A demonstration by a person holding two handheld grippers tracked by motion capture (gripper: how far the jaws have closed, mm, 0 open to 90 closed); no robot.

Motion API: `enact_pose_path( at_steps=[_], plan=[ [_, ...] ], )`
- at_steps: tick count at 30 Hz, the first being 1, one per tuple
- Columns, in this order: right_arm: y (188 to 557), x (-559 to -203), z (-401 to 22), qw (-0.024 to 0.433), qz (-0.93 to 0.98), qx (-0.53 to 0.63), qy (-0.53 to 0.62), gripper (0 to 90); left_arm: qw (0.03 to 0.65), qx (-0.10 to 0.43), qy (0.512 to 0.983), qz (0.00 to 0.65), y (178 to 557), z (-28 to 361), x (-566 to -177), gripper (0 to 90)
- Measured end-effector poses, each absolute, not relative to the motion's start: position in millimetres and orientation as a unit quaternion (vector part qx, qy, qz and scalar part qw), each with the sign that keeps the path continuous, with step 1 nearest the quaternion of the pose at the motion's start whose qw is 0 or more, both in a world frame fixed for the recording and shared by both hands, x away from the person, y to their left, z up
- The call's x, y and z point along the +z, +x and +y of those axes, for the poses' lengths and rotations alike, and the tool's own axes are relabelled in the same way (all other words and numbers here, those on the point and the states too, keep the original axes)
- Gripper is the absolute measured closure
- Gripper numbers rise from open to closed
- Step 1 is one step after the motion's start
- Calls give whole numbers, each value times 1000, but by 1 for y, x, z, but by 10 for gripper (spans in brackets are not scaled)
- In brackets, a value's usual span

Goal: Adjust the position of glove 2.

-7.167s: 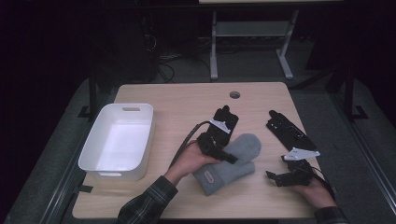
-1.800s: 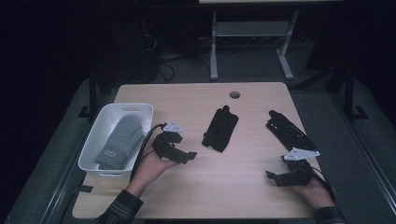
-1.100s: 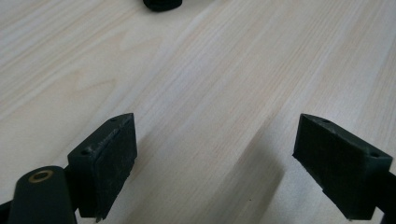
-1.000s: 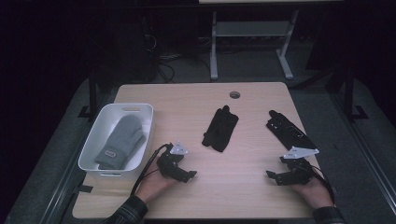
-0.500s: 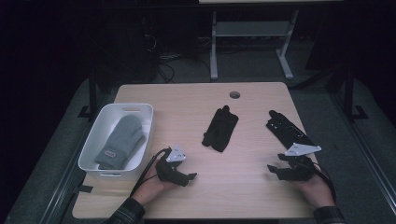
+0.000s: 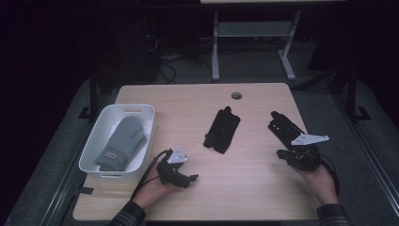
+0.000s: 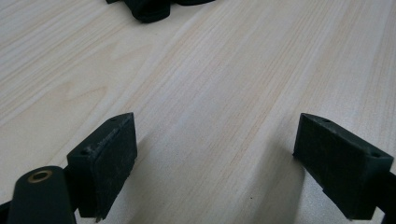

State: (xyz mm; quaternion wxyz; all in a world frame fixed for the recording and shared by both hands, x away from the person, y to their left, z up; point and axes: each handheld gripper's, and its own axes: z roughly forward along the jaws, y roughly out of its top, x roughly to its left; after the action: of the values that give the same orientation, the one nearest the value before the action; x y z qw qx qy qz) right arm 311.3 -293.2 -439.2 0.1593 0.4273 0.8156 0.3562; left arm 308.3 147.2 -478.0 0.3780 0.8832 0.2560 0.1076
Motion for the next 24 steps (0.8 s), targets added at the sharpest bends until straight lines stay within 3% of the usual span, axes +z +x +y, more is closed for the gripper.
enact_pose_path(
  at_steps=[13, 24],
  plan=[
    [338, -441, -325, 179, 797, 339, 466, 900, 378, 107, 883, 256, 308, 147, -478, 124],
    [340, -453, -346, 181, 789, 313, 497, 900, 378, 107, 883, 256, 308, 147, -478, 123]
  ],
)
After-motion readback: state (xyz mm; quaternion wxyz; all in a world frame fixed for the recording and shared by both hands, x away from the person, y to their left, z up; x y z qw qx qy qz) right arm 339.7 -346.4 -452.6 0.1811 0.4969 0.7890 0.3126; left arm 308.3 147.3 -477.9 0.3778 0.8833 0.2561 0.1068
